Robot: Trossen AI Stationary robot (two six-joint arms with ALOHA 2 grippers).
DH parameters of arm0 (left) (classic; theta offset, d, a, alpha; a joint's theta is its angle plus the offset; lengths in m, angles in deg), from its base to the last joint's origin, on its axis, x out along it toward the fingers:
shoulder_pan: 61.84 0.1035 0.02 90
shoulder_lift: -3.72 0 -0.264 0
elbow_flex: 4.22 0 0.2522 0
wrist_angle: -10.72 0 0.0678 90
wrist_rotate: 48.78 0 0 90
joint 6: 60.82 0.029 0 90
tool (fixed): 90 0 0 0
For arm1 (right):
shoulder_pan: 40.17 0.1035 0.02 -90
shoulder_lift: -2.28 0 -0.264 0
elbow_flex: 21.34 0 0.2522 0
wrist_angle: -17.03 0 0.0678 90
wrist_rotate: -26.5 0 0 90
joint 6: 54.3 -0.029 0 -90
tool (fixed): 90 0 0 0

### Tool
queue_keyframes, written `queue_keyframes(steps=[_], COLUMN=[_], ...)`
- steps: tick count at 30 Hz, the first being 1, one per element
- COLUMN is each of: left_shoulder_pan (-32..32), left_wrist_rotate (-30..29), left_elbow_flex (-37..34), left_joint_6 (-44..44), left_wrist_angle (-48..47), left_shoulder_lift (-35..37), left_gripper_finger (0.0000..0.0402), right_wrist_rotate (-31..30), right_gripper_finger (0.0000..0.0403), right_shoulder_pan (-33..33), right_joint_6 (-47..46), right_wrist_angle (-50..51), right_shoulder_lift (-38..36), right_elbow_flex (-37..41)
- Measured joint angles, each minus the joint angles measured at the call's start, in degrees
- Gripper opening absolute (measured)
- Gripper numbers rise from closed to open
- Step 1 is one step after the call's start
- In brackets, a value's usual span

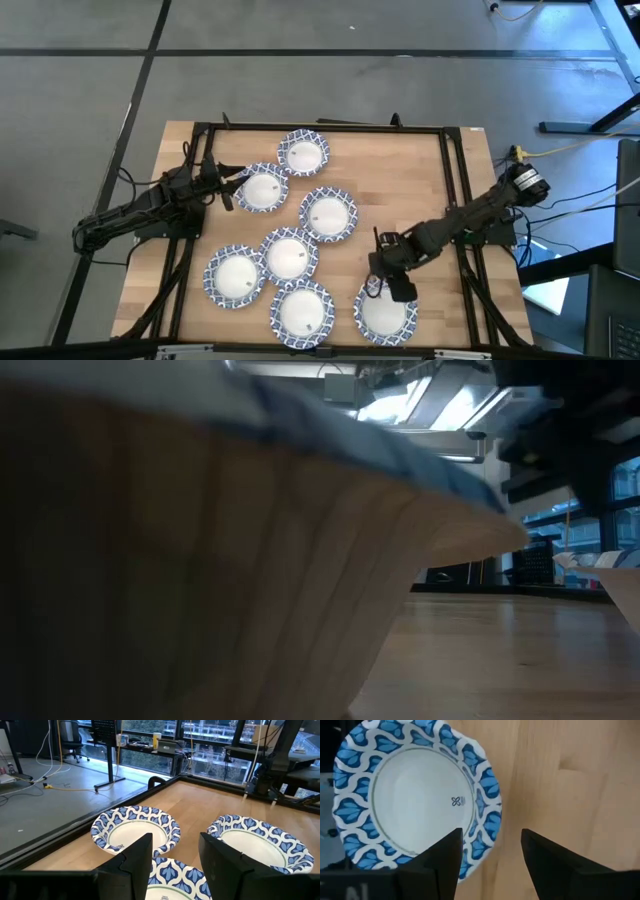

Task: Nest bowls inside each other
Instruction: Stack the blue patterned bowl on the stacked blue patterned bowls

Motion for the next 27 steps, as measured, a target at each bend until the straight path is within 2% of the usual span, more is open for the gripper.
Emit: queue_keyframes(steps=[10,23,27], left_shoulder_pan=[0.0,0.0,0.0], left_wrist_rotate=[-0.02,-0.02,-0.02], left_elbow_flex=[0.0,0.0,0.0], left_joint_6=[-0.37,-0.37,-0.37], left_wrist_angle=[0.0,0.0,0.0], left_shoulder_lift=[0.0,0.0,0.0], left_gripper_finger=[0.0154,0.0154,0.0154], right_wrist_rotate=[-0.03,-0.67,1.39], right_gripper_finger=[0.0204,0.0203,0.0186], right_shoulder_pan=[1.71,1.65,1.65], right_joint_6=[-8.94,-12.24,-12.26], right_wrist_angle=[-7.23,-11.9,-13.0], right_shoulder_lift=[0.0,0.61,2.29], right_elbow_flex=[6.52,10.42,10.42])
